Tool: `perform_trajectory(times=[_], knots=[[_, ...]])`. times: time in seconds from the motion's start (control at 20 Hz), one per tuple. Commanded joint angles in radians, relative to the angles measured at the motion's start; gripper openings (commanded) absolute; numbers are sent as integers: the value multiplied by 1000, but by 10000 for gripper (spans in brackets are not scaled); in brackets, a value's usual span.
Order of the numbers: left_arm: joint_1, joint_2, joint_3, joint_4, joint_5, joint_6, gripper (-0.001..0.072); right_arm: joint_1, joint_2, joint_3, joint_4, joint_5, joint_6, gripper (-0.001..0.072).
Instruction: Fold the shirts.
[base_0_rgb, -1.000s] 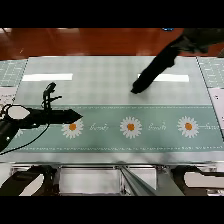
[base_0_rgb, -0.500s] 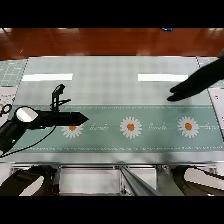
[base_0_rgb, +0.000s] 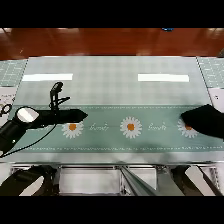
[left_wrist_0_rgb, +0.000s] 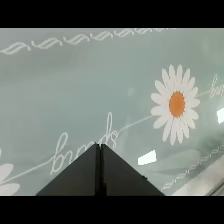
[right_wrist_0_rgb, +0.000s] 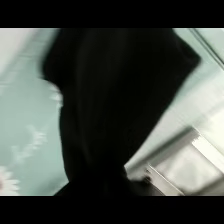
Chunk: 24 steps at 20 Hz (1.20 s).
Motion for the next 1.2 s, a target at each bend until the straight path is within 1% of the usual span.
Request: perform_trajectory(times=[0.0,0.05,0.1,0.15,0.2,0.25,0.3,0.35,0.4,0.45,0.5,0.55,0.6,0.65,0.7,0.75,0.8,0.85,0.9,0.95,1.0,1.05,1.1,1.15], knots=[[-1,-4,0,1,54,2,19,-111,156,-254,-225,18,-16,28],[-1,-7,0,0,61,2,19,-109,176,-302,-272,18,-7,179],[-1,-12,0,1,66,2,19,-110,182,-333,-285,18,-7,425],[0,-18,0,2,74,11,19,-109,181,-345,-280,18,-10,411],[3,-24,0,5,80,55,19,-108,181,-345,-268,14,-1,411],[14,-27,0,21,79,126,19,-109,181,-345,-256,12,17,410],[39,-27,1,57,80,156,19,-109,181,-344,-239,2,29,409],[79,-28,10,82,80,156,19,-109,179,-344,-185,-27,51,390],[139,-28,34,82,78,148,19,-109,167,-341,-73,-66,65,257],[197,-28,75,81,68,108,19,-107,143,-336,120,-119,71,71],[253,-29,137,74,43,78,19,-87,119,-336,340,-195,54,26],[291,-31,215,71,6,77,19,-21,97,-336,544,-300,27,26],[303,-32,290,72,-22,80,18,77,73,-327,669,-399,-17,25],[304,-32,367,72,-42,80,18,217,42,-301,718,-488,-55,26],[294,-33,431,72,-58,79,18,375,3,-262,701,-560,-92,26],[280,-36,483,73,-73,73,18,523,-42,-217,647,-613,-130,25],[256,-42,521,91,-86,35,18,681,-99,-165,542,-640,-164,26],[226,-50,539,130,-101,-12,18,818,-156,-120,400,-640,-169,26],[185,-63,539,198,-118,-47,18,953,-213,-93,235,-634,-150,26],[140,-85,532,313,-133,-91,18,1054,-260,-92,79,-639,-91,26],[109,-116,526,442,-134,-174,18,1120,-311,-92,-71,-634,23,26],[101,-156,527,551,-139,-284,19,1145,-365,-92,-167,-611,127,26],[114,-189,527,592,-150,-359,19,1138,-410,-92,-182,-587,166,26],[138,-217,526,589,-171,-385,19,1122,-444,-92,-172,-563,172,26]])
